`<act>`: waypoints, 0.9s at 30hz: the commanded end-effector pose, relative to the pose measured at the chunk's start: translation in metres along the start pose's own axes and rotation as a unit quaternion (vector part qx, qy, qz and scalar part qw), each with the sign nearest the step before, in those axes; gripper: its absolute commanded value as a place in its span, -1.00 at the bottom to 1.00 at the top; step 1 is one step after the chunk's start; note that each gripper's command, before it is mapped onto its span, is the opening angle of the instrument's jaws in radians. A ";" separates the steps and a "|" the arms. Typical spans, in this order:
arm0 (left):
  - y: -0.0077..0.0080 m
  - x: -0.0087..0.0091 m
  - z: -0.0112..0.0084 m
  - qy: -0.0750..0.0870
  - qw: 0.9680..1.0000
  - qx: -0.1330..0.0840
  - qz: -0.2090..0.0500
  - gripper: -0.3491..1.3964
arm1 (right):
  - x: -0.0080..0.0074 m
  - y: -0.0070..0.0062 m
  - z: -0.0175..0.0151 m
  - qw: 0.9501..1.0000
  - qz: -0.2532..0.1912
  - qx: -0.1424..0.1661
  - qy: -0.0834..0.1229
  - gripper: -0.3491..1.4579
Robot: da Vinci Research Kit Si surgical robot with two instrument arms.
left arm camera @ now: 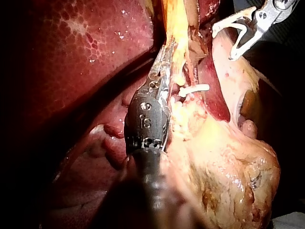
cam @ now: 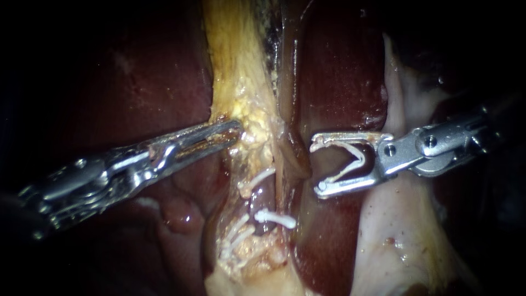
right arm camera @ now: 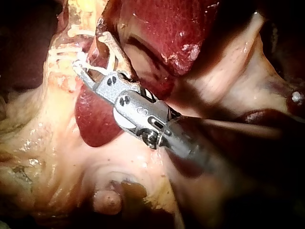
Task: Clipping second clip right tube
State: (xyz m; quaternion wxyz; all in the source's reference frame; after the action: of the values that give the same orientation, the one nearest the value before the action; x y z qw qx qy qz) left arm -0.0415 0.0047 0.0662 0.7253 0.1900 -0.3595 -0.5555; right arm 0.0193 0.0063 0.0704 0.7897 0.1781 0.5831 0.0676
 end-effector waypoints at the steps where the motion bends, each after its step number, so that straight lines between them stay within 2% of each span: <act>1: 0.0000 -0.0001 -0.0004 0.001 1.000 0.001 -0.001 -1.00 | -0.0002 -0.0001 0.0003 1.000 0.002 0.001 0.002 0.05; 3: -0.0002 -0.0008 -0.0020 0.002 1.000 0.004 -0.002 -1.00 | -0.0007 -0.0005 0.0011 1.000 0.029 0.005 0.001 0.05; 5: -0.0005 -0.0018 -0.0038 -0.006 1.000 0.004 -0.005 -1.00 | -0.0015 -0.0008 0.0022 0.997 0.072 0.010 0.001 0.05; 8: -0.0009 -0.0031 -0.0069 -0.023 1.000 0.004 -0.011 -1.00 | -0.0030 -0.0015 0.0040 0.991 0.131 0.018 -0.005 0.05; 11: -0.0015 -0.0038 -0.0094 -0.033 0.999 0.004 -0.016 -1.00 | -0.0046 -0.0019 0.0059 0.986 0.165 0.025 -0.021 0.05; 14: -0.0021 -0.0042 -0.0105 -0.037 0.999 0.004 -0.021 -1.00 | -0.0059 -0.0020 0.0075 0.981 0.190 0.028 -0.022 0.05; 18: -0.0029 -0.0045 -0.0113 -0.042 0.999 0.006 -0.021 -1.00 | -0.0069 -0.0020 0.0094 0.977 0.209 0.030 -0.025 0.05; 27: -0.0035 -0.0044 -0.0115 -0.043 0.999 0.004 -0.019 -1.00 | -0.0066 -0.0012 0.0122 0.970 0.238 0.032 -0.024 0.03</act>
State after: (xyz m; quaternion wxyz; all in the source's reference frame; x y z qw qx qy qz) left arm -0.0359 0.0063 0.0548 0.6976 0.1760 -0.3888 -0.5756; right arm 0.0289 0.0007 0.0791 0.7588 0.3382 0.5066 0.2308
